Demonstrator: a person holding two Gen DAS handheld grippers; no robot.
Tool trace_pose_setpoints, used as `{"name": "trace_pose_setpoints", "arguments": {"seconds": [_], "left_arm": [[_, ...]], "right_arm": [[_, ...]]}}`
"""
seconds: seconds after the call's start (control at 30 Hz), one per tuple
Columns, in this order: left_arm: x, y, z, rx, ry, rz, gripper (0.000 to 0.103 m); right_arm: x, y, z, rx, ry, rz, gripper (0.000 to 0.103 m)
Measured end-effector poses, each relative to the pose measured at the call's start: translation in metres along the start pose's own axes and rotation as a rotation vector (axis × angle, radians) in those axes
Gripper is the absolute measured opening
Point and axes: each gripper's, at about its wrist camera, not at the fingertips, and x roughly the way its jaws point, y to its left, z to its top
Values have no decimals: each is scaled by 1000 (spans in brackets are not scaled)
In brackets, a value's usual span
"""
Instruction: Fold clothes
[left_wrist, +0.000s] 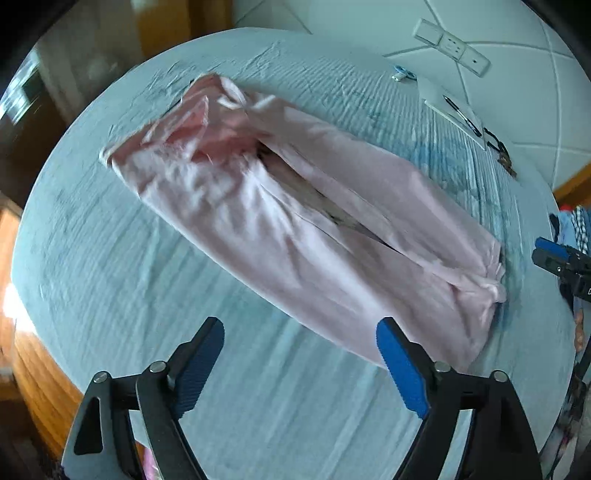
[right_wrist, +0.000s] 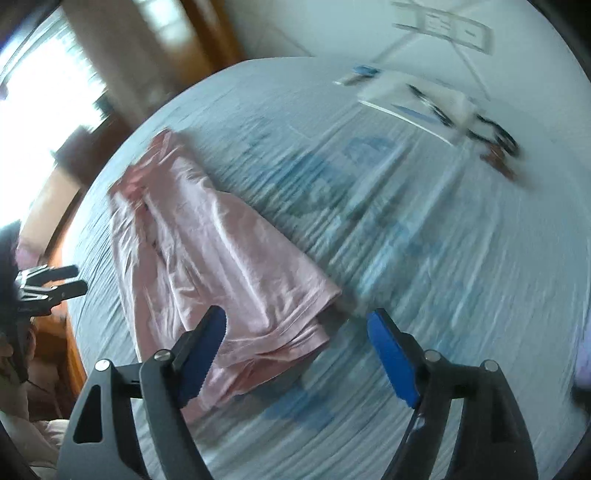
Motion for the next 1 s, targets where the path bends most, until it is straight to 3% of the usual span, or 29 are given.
{"name": "trace_pose_setpoints", "arguments": {"seconds": [0.13, 0.4, 0.67, 1.0], "left_arm": [[9, -48, -33, -95, 14, 7, 86], [31, -115, -67, -141, 28, 64, 86], [59, -137, -79, -197, -8, 180, 90], [66, -142, -73, -241, -26, 197, 103]], "right_arm": [[5, -14, -1, -163, 32, 44, 80], [24, -19, -5, -386, 100, 101, 80], [52, 3, -12, -562, 95, 134, 80], [78, 16, -15, -644, 73, 137, 81]]}}
